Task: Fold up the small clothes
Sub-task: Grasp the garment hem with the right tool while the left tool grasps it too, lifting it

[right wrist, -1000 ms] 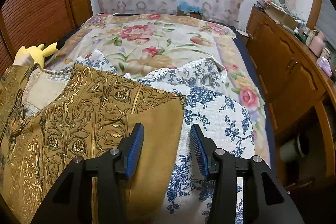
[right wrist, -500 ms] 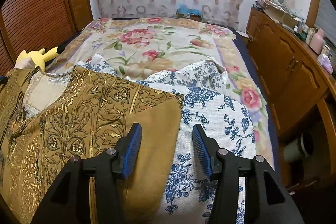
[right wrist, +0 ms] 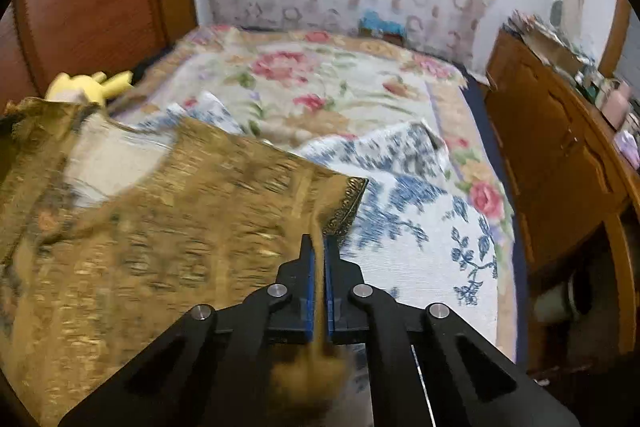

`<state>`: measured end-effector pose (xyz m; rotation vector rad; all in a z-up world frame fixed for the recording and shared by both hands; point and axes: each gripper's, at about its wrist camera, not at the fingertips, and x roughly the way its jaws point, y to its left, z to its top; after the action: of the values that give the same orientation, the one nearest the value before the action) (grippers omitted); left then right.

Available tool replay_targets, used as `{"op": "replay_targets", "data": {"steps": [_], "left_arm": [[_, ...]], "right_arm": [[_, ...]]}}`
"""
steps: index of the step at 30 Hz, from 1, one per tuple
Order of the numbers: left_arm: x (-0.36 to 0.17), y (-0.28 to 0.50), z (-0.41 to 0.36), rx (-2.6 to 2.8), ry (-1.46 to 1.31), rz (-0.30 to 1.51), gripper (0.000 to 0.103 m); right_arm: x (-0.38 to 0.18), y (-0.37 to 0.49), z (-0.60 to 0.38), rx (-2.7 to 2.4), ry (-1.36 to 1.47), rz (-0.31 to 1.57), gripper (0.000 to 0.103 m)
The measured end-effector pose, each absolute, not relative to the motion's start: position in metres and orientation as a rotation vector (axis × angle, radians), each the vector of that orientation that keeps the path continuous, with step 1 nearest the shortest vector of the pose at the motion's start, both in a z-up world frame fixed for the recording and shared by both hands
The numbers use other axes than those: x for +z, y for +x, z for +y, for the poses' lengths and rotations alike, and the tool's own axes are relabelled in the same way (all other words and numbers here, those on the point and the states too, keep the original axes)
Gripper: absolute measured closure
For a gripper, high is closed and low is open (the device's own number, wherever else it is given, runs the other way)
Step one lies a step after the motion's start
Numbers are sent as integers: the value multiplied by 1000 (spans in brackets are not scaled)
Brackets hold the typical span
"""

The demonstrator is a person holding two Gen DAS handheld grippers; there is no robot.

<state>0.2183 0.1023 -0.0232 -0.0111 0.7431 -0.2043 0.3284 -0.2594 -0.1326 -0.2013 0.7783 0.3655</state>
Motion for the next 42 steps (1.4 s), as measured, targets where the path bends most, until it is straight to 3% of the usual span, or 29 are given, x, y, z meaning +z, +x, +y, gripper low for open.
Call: {"op": "replay_targets", "data": {"steps": [9, 15, 27, 39, 42], "left_arm": [[-2, 147, 83, -269, -2, 647, 97], [-14, 96, 83, -257, -35, 625, 97], [-43, 11, 88, -233, -86, 629, 97], [-38, -39, 111, -152, -99, 645, 97], [-37, -44, 114, -136, -90, 641, 91]], "right_arm": [[-80, 227, -273, 468, -103, 599, 101], [-83, 140, -286, 497, -108, 548, 101], [-126, 34, -335, 471, -59, 638, 101], [-98, -11, -347, 447, -127, 693, 101], [-95, -18, -347, 449, -145, 697, 101]]}}
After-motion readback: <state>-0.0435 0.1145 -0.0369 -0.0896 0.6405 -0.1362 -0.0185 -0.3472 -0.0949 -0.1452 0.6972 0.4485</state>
